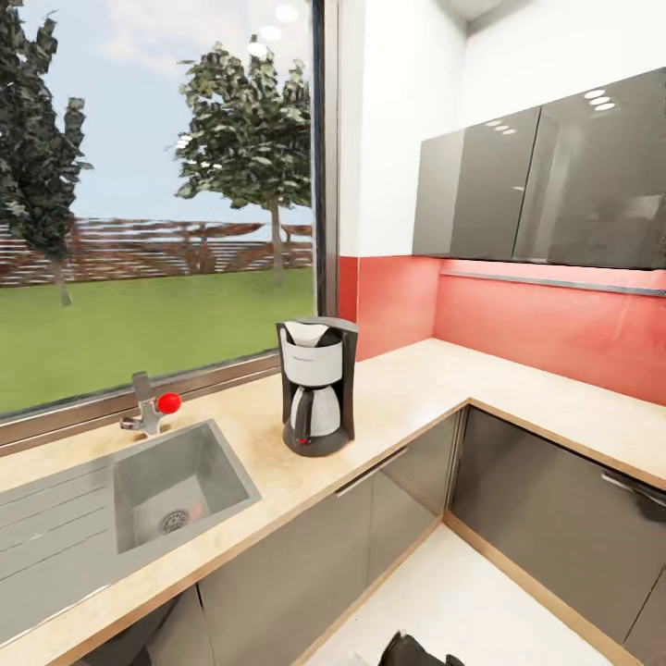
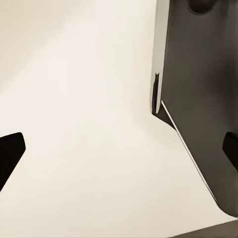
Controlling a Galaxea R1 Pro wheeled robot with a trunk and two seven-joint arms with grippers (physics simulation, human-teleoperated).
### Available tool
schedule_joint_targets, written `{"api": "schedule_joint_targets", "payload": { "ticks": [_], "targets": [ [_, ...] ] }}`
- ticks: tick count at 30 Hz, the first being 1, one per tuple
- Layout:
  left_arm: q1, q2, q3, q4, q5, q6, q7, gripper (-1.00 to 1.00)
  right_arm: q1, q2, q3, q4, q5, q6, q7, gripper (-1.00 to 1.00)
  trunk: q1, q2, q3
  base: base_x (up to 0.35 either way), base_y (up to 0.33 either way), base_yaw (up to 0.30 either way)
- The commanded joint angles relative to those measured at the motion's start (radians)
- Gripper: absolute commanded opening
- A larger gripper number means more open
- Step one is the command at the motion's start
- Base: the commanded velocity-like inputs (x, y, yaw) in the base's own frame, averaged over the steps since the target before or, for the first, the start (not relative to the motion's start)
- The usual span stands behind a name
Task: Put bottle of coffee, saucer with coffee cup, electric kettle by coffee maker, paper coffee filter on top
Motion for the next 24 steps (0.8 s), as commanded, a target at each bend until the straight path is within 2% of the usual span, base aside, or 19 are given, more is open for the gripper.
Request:
{"api": "schedule_joint_targets", "payload": {
  "ticks": [1, 4, 5, 6, 7, 8, 9, 10, 11, 14, 18, 24],
  "targets": [
    [0.000, -0.001, 0.010, -0.002, -0.010, 0.002, 0.002, 1.00, -0.001, -0.001, 0.004, 0.077, -0.017, -0.066, -0.113, 1.00, 0.000, -0.001, 0.000, 0.000, 0.000, -0.014],
    [0.000, -0.001, 0.012, -0.005, -0.007, 0.001, 0.002, 1.00, -0.001, -0.002, 0.000, 0.199, -0.022, -0.204, -0.336, 1.00, 0.000, -0.001, 0.000, 0.000, 0.000, -0.006],
    [0.000, -0.002, 0.013, -0.011, -0.006, 0.000, 0.002, 1.00, -0.001, -0.002, -0.014, 0.250, -0.034, -0.283, -0.438, 1.00, 0.000, -0.001, 0.000, 0.000, 0.000, -0.002],
    [0.000, -0.002, 0.013, -0.015, -0.006, 0.000, 0.002, 1.00, -0.001, -0.002, -0.020, 0.266, -0.042, -0.309, -0.468, 1.00, 0.000, -0.001, 0.000, 0.000, 0.000, -0.001],
    [0.000, -0.002, 0.015, -0.029, -0.005, 0.000, 0.002, 1.00, -0.001, -0.003, -0.047, 0.311, -0.082, -0.385, -0.543, 1.00, 0.000, -0.001, 0.000, 0.000, 0.000, 0.000],
    [0.000, -0.002, 0.016, -0.042, -0.004, 0.000, 0.002, 1.00, -0.001, -0.004, -0.079, 0.350, -0.143, -0.451, -0.600, 1.00, 0.000, -0.001, 0.000, 0.000, 0.000, 0.000],
    [0.000, -0.002, 0.018, -0.047, -0.003, 0.000, 0.002, 1.00, -0.001, -0.006, -0.098, 0.374, -0.190, -0.489, -0.630, 1.00, 0.000, -0.001, 0.000, 0.000, 0.000, 0.000],
    [0.000, -0.002, 0.020, -0.052, -0.001, -0.001, 0.002, 1.00, -0.001, -0.008, -0.118, 0.405, -0.256, -0.535, -0.660, 1.00, 0.000, -0.001, 0.000, 0.000, 0.000, 0.000],
    [0.000, -0.002, 0.022, -0.054, 0.000, -0.009, 0.002, 1.00, -0.001, -0.015, -0.127, 0.433, -0.305, -0.568, -0.675, 1.00, 0.000, -0.001, 0.000, 0.000, 0.000, 0.000],
    [0.000, -0.001, 0.026, -0.051, 0.003, -0.084, 0.002, 1.00, 0.002, -0.052, -0.135, 0.458, -0.361, -0.614, -0.668, 1.00, 0.000, -0.001, 0.000, 0.000, 0.000, 0.000],
    [0.000, -0.002, 0.028, -0.043, 0.005, -0.154, 0.002, 1.00, 0.006, -0.066, -0.137, 0.466, -0.379, -0.634, -0.599, 1.00, 0.000, -0.001, 0.000, 0.000, 0.000, 0.000],
    [0.000, -0.002, 0.028, -0.040, 0.005, -0.171, 0.002, 1.00, 0.007, -0.069, -0.138, 0.467, -0.383, -0.638, -0.573, 1.00, 0.000, -0.001, 0.000, 0.000, 0.000, 0.000]
  ]
}}
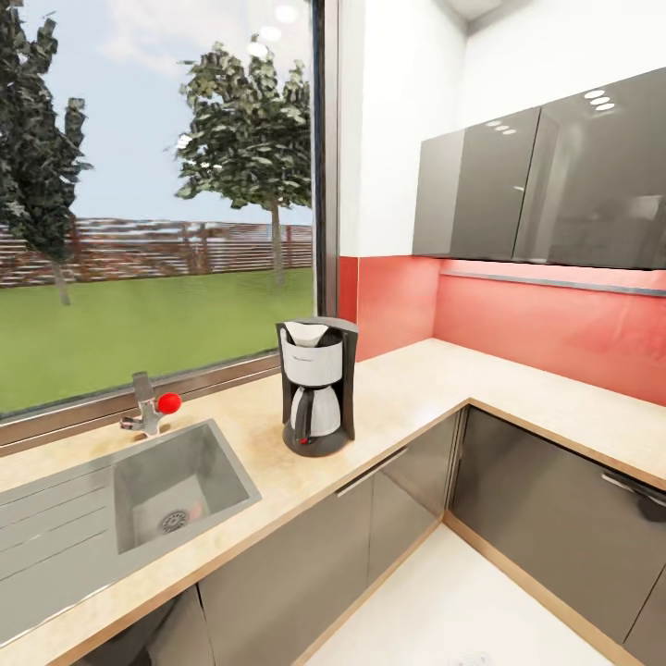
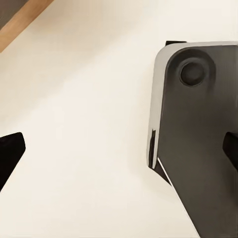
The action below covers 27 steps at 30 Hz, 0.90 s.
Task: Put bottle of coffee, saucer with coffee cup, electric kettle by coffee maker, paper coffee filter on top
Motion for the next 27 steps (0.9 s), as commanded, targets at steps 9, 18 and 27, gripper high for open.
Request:
{"api": "schedule_joint_targets", "payload": {
  "ticks": [9, 18, 27],
  "targets": [
    [0.001, -0.002, 0.006, 0.001, -0.011, -0.004, 0.002, 1.00, 0.000, 0.011, 0.007, 0.000, -0.014, 0.003, -0.003, 1.00, 0.000, 0.000, 0.000, 0.000, 0.000, 0.038],
    [0.001, -0.009, 0.006, 0.001, -0.011, -0.004, 0.002, 1.00, 0.000, 0.011, 0.006, 0.000, -0.014, 0.003, -0.008, 1.00, 0.000, 0.000, -0.003, 0.000, 0.000, 0.261],
    [0.001, -0.009, 0.006, 0.001, -0.011, -0.004, 0.003, 1.00, 0.000, 0.010, 0.006, 0.000, -0.013, 0.003, -0.008, 1.00, 0.000, 0.000, -0.008, 0.000, 0.000, 0.276]
  ]
}}
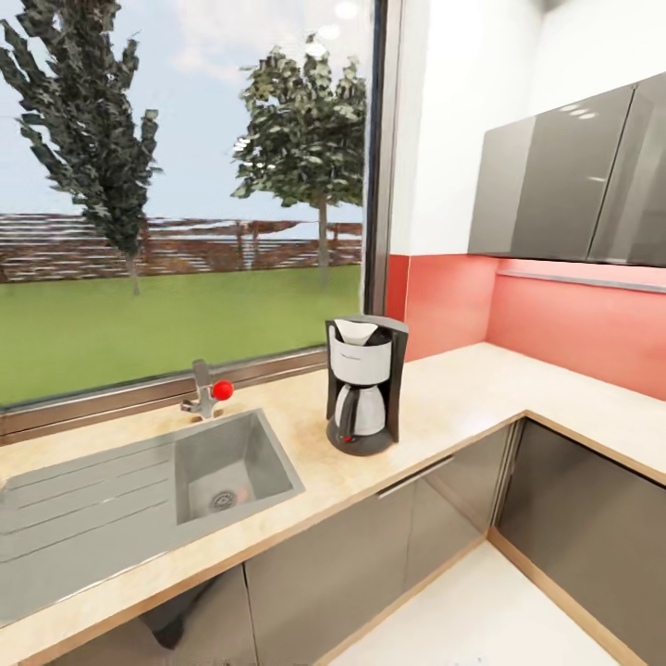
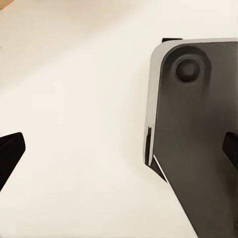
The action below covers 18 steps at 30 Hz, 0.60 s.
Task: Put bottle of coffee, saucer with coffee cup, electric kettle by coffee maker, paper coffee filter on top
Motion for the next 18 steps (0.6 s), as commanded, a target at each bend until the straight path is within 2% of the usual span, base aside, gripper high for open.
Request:
{"api": "schedule_joint_targets", "payload": {
  "ticks": [1, 18],
  "targets": [
    [0.001, 0.000, 0.008, -0.001, -0.011, -0.002, 0.003, 1.00, 0.000, 0.000, 0.008, 0.000, -0.007, 0.002, -0.002, 1.00, 0.000, 0.000, -0.001, 0.000, 0.000, 0.276],
    [0.001, -0.007, 0.008, 0.000, -0.011, -0.001, 0.003, 1.00, 0.000, 0.002, 0.009, 0.000, -0.005, 0.003, -0.001, 1.00, 0.000, 0.000, -0.012, 0.000, 0.000, 0.276]
  ]
}}
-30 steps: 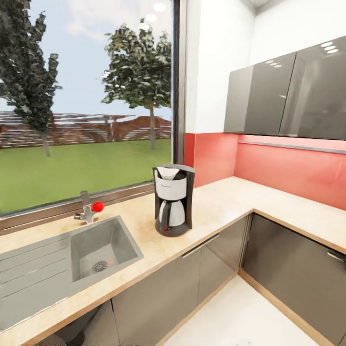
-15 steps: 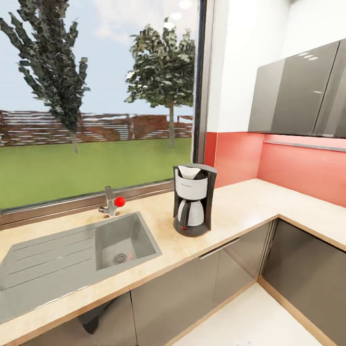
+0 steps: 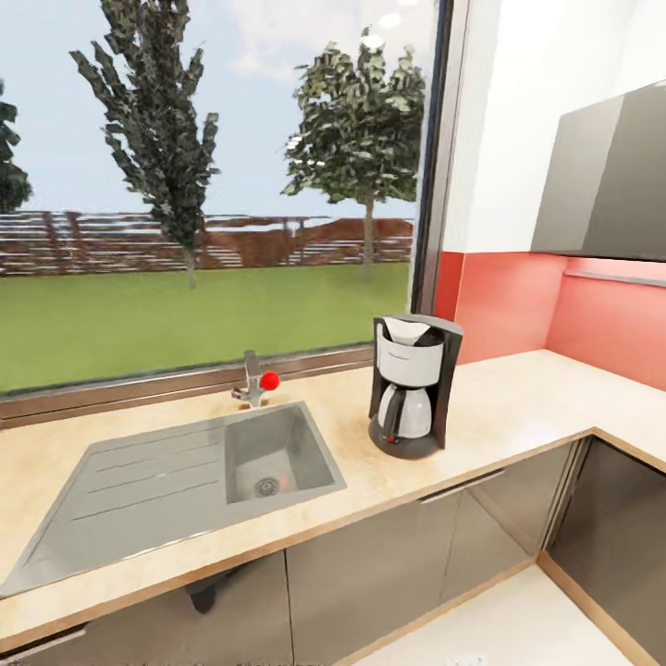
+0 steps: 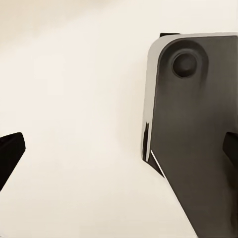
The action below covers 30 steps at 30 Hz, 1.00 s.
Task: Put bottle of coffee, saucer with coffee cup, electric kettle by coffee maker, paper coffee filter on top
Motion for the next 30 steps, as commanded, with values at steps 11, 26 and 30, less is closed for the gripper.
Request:
{"api": "schedule_joint_targets", "payload": {
  "ticks": [11, 26, 30],
  "targets": [
    [0.001, 0.000, 0.008, -0.002, -0.010, -0.002, 0.003, 1.00, 0.000, 0.000, 0.008, -0.001, -0.008, 0.002, -0.003, 1.00, 0.000, 0.000, -0.006, 0.000, 0.000, 0.275],
    [0.001, -0.002, 0.009, -0.006, -0.011, -0.002, 0.003, 1.00, 0.000, 0.000, 0.009, 0.000, -0.007, 0.005, -0.002, 1.00, 0.000, 0.000, -0.012, -0.027, 0.021, 0.277],
    [0.001, -0.002, 0.009, -0.009, -0.011, -0.002, 0.003, 1.00, 0.001, 0.000, 0.009, 0.000, -0.007, 0.005, -0.002, 1.00, 0.000, 0.000, -0.014, -0.235, 0.189, 0.278]
  ]
}}
